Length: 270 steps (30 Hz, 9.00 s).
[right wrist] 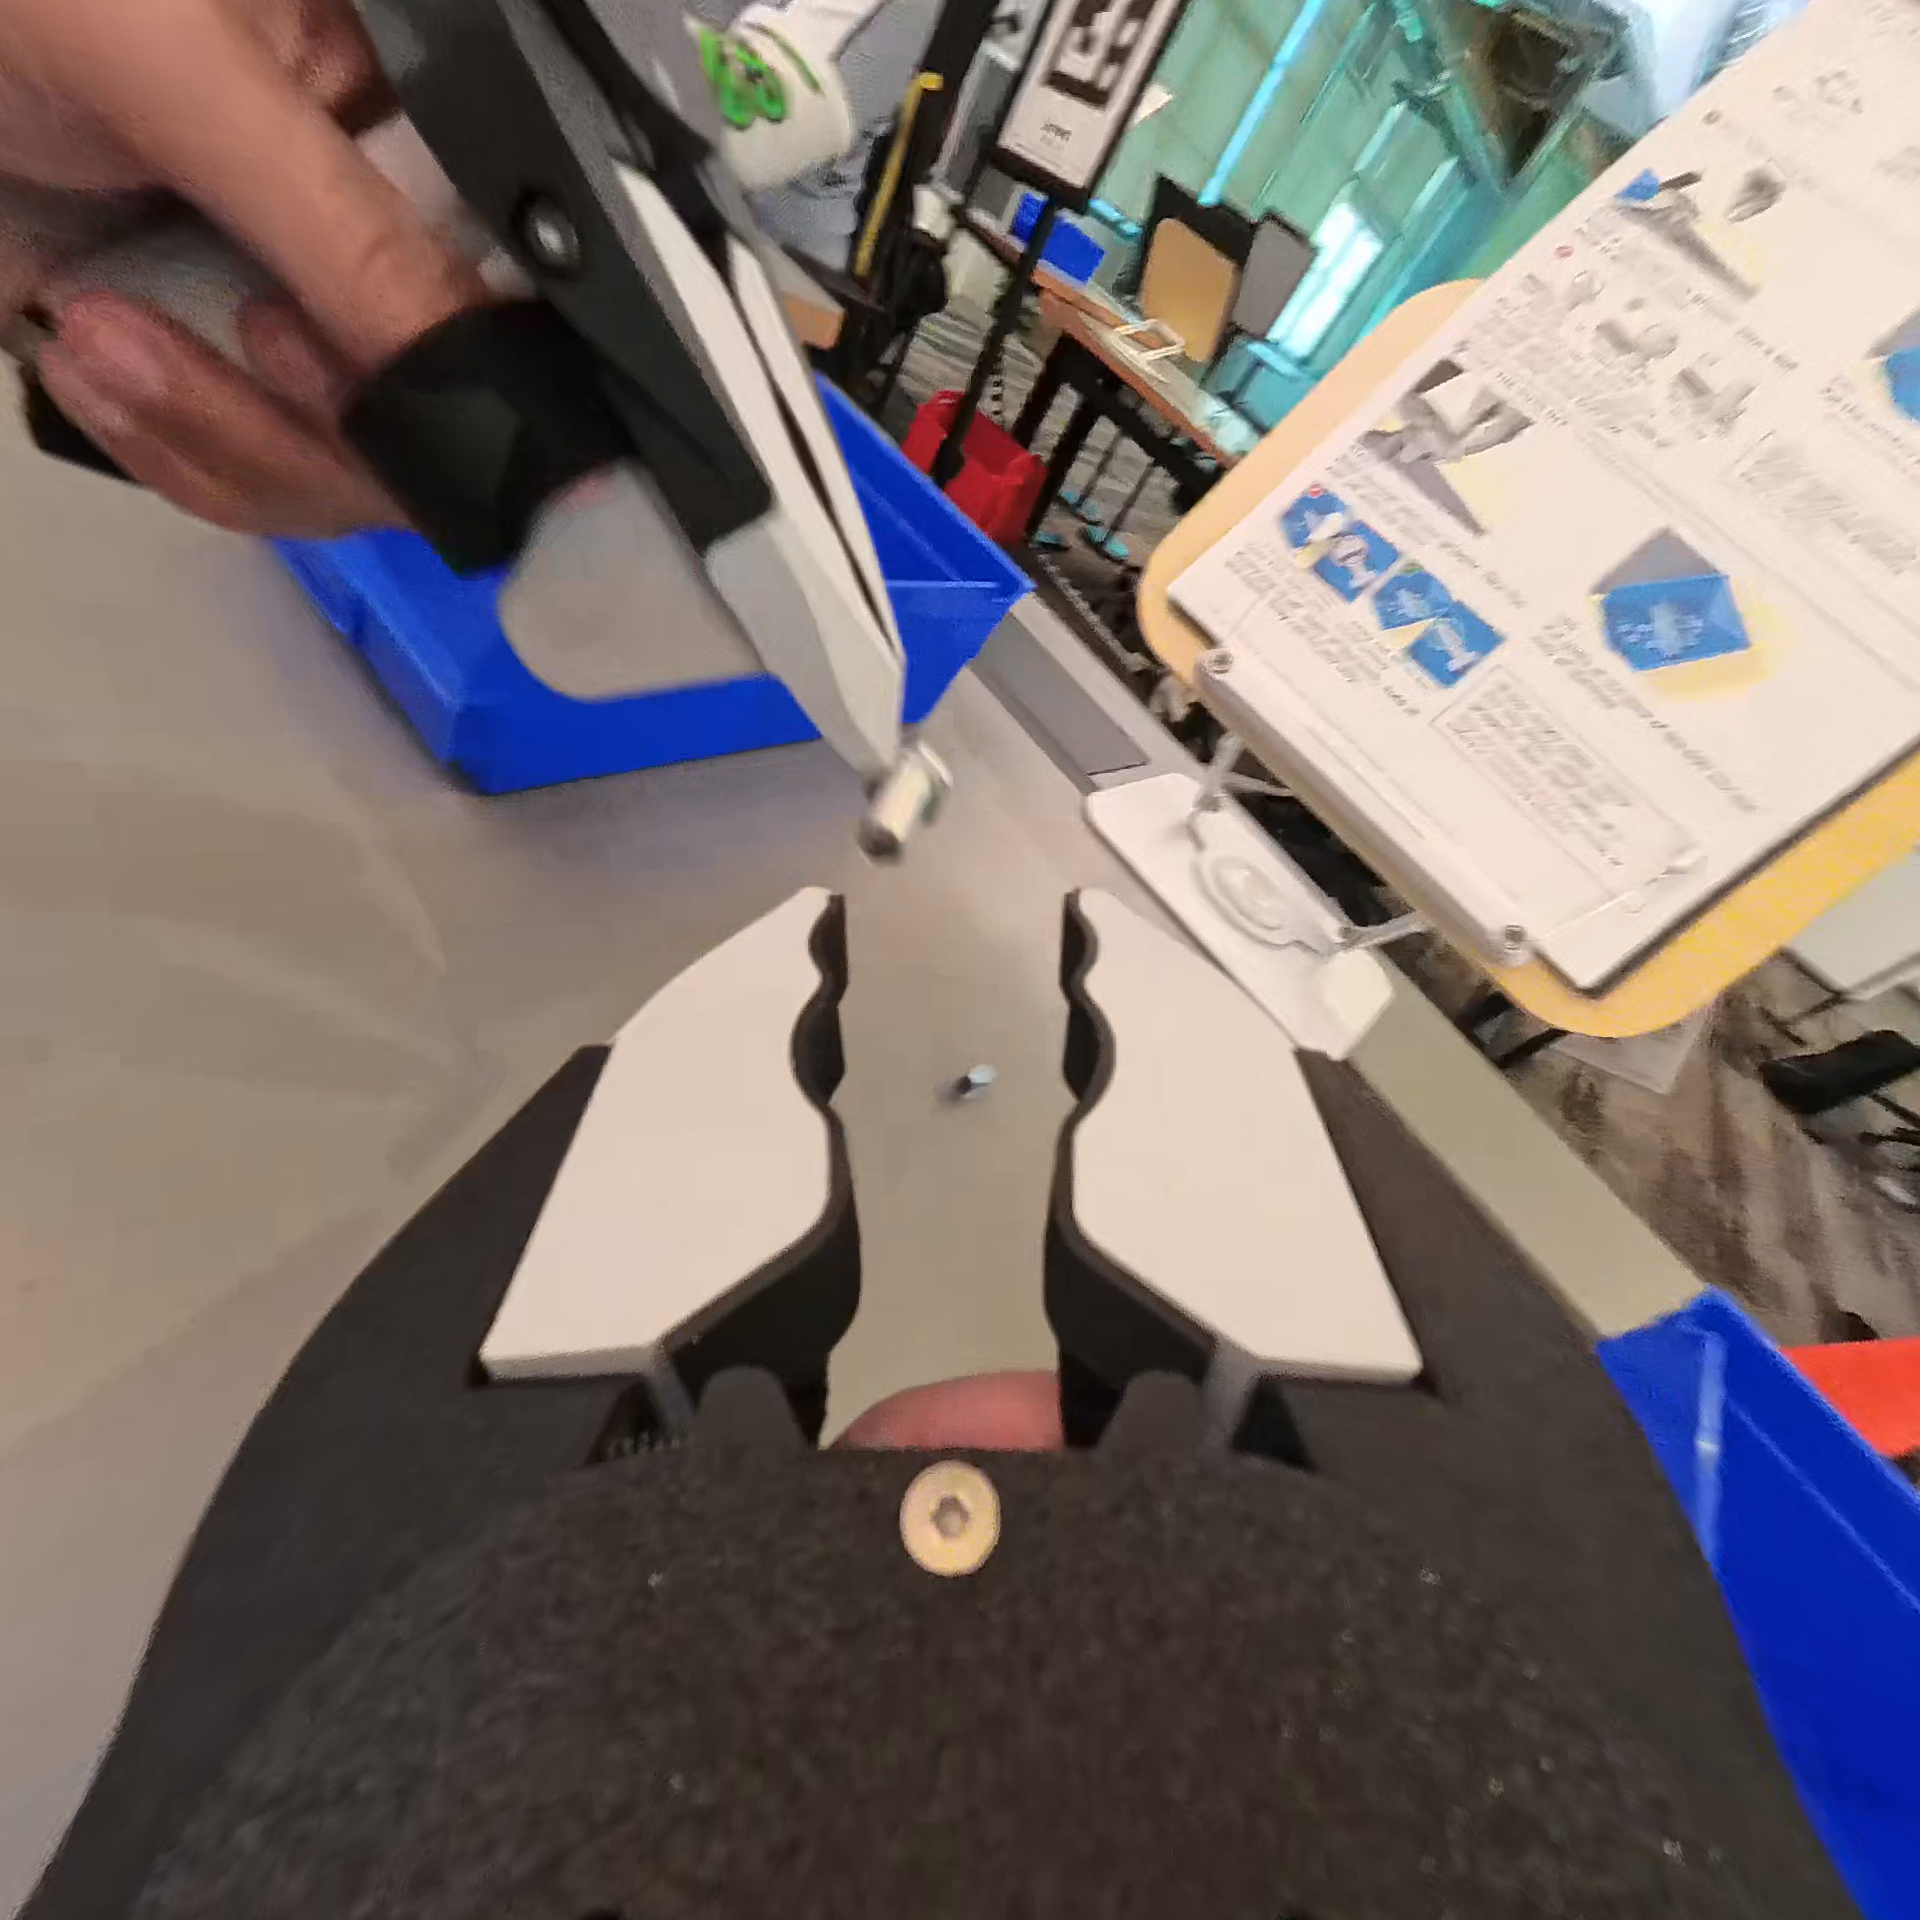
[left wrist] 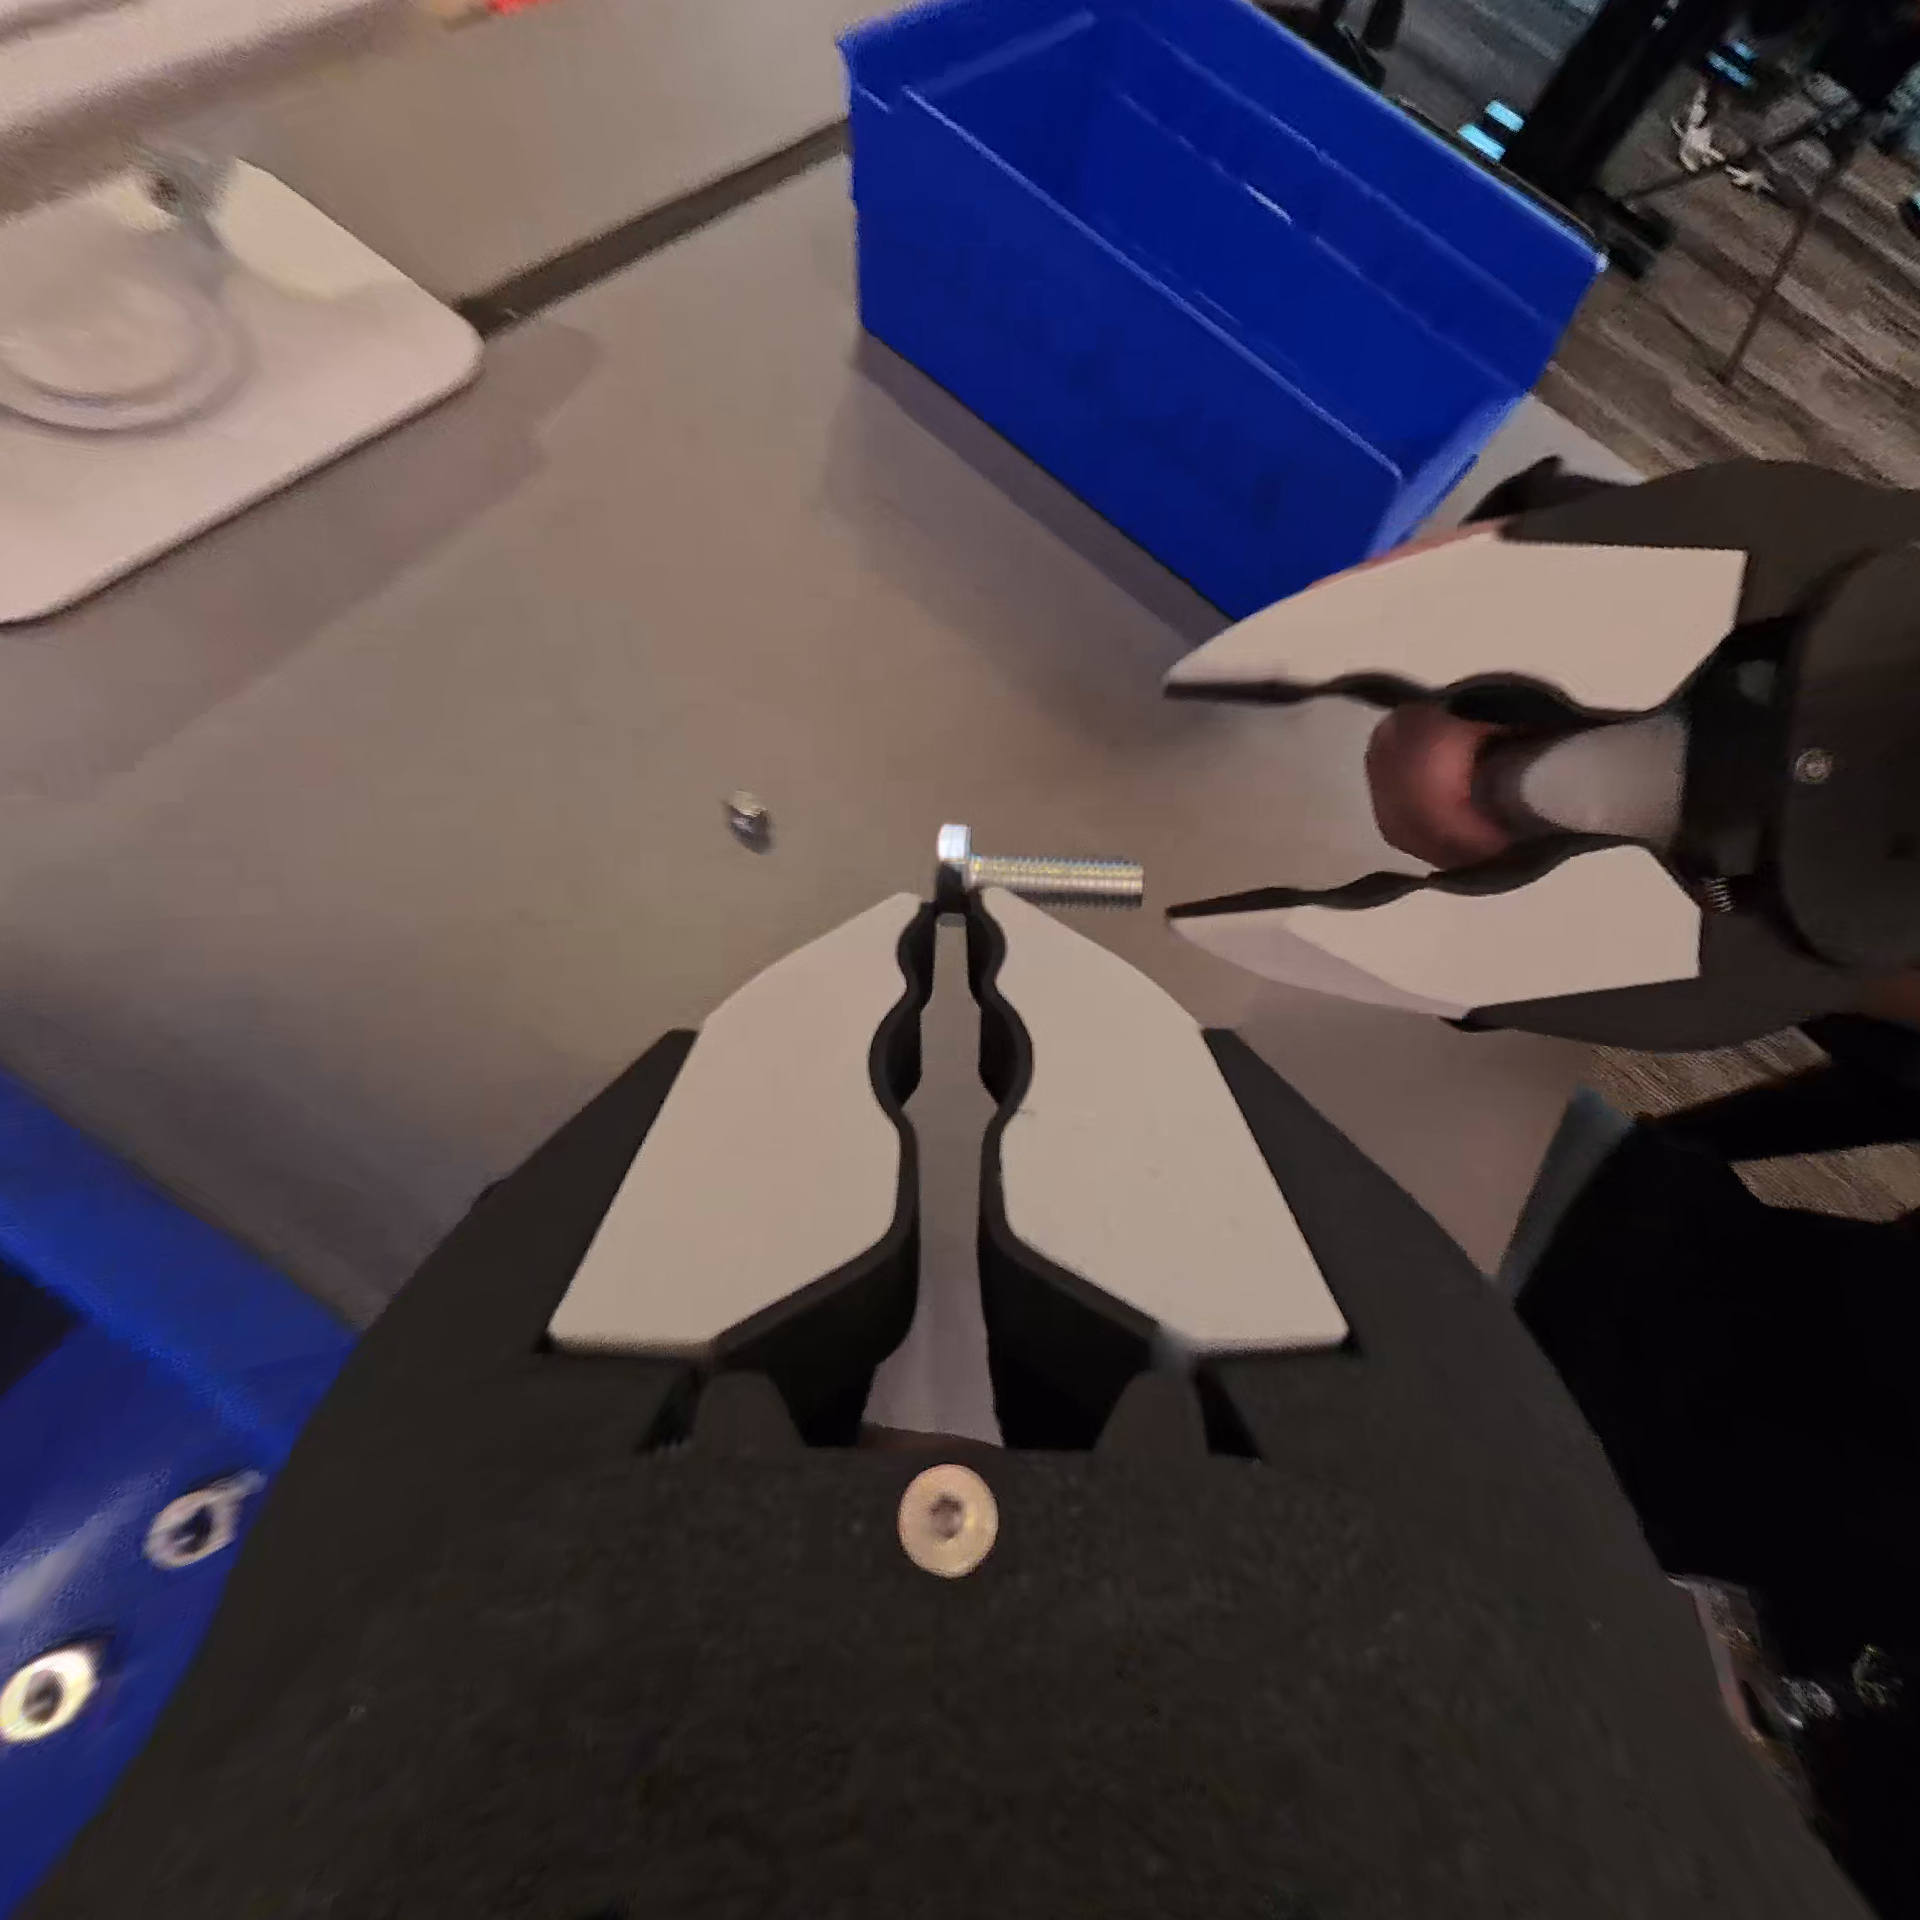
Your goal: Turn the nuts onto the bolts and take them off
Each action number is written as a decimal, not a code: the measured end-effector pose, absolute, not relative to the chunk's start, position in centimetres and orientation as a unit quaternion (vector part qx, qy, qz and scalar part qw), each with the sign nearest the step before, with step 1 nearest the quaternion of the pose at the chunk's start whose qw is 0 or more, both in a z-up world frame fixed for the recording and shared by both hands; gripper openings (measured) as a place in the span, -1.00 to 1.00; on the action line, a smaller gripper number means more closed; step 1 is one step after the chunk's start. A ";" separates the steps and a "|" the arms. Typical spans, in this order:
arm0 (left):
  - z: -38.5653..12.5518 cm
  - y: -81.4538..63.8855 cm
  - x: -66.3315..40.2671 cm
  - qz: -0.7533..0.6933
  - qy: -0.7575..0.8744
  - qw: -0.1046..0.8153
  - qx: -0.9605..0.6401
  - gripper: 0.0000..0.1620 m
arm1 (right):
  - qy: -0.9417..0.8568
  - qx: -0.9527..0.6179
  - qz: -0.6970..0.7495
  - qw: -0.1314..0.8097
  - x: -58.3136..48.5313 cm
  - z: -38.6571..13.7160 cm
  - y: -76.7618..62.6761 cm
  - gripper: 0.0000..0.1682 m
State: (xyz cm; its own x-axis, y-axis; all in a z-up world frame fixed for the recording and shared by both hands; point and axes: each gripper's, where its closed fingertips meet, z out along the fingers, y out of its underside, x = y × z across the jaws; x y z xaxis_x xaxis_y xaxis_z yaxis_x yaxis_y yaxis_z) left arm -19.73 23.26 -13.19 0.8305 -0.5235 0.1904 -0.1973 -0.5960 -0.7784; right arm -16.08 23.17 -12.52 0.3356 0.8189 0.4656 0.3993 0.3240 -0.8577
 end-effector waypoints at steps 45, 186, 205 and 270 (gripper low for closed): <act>-12.3 16.7 -13.6 -0.374 0.392 0.517 -0.663 -0.76 | -0.398 -0.531 0.734 0.144 -14.2 -11.7 16.7 -0.89; -2.3 26.6 -16.1 -0.497 0.266 0.585 -0.584 -0.79 | -0.458 -0.283 0.789 0.296 -17.8 2.7 28.4 -0.78; -2.3 28.1 -15.8 -0.599 0.268 0.527 -0.540 -0.79 | -0.485 -0.253 0.808 0.219 -18.1 1.4 28.8 -0.78; -8.0 35.8 -22.2 -0.170 0.177 0.641 -0.727 -0.79 | -0.359 -0.656 0.518 0.415 -23.7 -4.8 35.7 -0.78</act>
State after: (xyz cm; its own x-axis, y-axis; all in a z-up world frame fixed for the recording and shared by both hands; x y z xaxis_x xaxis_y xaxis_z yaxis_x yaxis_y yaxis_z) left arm -22.21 35.83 -8.00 0.8796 -0.4754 0.0189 -0.0404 -0.1142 -0.9926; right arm -23.73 35.67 -4.80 0.2052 0.9011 -0.3821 0.0410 -0.3980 -0.9165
